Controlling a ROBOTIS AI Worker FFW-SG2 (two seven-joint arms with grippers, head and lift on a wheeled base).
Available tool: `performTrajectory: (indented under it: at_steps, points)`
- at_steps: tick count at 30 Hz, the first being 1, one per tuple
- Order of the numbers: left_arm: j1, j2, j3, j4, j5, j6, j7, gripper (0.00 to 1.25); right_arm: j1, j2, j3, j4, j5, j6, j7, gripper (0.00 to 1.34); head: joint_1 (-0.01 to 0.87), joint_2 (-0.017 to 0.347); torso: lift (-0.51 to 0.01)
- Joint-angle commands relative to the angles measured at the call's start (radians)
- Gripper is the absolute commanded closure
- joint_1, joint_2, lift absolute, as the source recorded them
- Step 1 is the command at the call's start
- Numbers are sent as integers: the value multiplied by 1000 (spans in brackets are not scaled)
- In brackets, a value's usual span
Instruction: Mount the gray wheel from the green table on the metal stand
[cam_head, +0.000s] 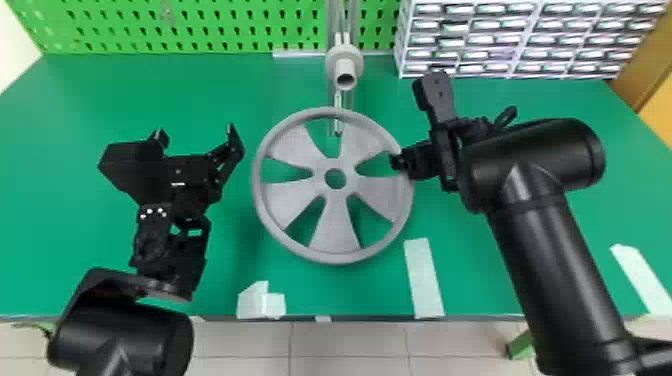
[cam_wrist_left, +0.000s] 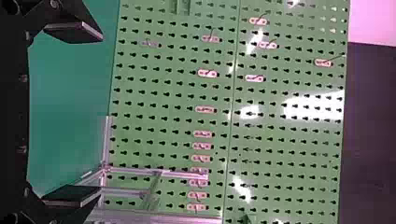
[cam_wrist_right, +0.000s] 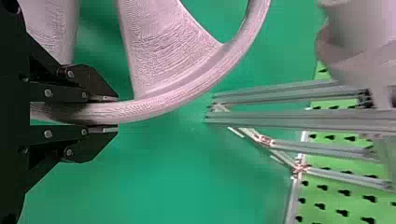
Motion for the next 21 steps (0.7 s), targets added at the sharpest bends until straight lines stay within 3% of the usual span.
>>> performTrajectory:
  at_steps: [1, 21]
  points:
    - [22, 0, -9, -20, 6, 0, 10, 136, 35, 2, -13, -24, -27, -70, -16, 1090, 868, 52, -93]
    - [88, 0, -21, -79, -11, -34, 67, 133, 181, 2, -11, -205, -70, -160, -138, 1090, 868, 52, -93]
